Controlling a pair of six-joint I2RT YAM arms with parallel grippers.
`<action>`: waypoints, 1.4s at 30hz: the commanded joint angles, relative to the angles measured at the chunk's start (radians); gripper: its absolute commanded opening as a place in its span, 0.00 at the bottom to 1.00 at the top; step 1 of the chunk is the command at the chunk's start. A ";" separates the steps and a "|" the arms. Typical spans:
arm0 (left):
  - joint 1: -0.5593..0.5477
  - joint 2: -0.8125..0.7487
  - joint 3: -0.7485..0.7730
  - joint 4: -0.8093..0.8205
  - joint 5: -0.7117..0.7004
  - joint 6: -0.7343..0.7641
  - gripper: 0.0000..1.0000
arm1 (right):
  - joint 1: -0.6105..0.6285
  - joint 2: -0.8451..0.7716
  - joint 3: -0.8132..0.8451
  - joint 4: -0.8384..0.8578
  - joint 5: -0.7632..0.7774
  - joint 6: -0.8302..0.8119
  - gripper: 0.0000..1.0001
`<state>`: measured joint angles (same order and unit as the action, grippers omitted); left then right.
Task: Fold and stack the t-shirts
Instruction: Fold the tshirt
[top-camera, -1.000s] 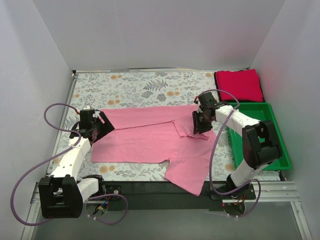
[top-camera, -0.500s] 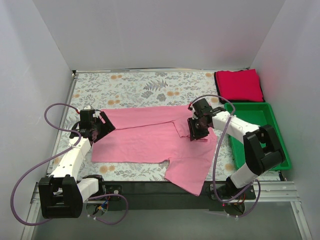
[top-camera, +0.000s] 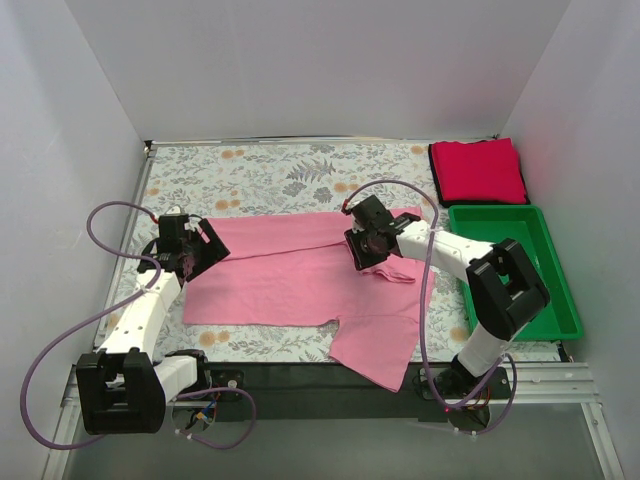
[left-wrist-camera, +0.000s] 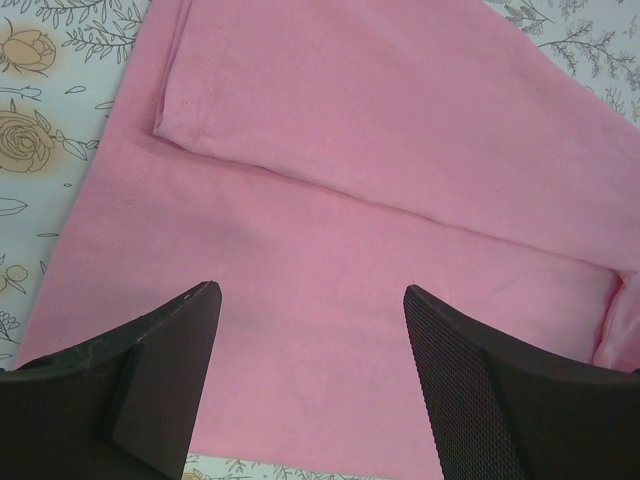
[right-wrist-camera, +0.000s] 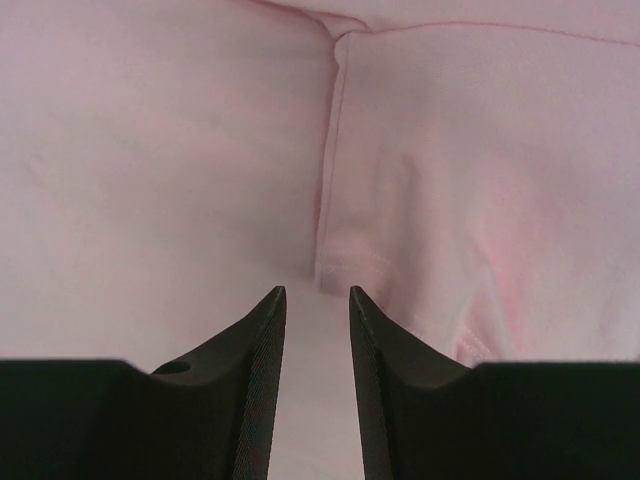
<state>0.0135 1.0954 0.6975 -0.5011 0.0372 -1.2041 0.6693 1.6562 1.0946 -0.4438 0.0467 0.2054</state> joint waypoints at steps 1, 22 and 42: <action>0.000 -0.002 0.046 -0.022 -0.016 0.011 0.68 | 0.007 0.034 0.031 0.059 0.045 -0.011 0.33; 0.000 0.015 0.045 -0.024 -0.022 0.012 0.68 | 0.012 0.083 0.020 0.077 0.007 -0.020 0.10; 0.000 0.049 0.053 -0.024 -0.025 0.011 0.68 | 0.015 0.129 0.125 -0.004 -0.091 0.143 0.08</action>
<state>0.0135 1.1439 0.7212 -0.5236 0.0254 -1.2011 0.6765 1.7638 1.1690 -0.4332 0.0002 0.3038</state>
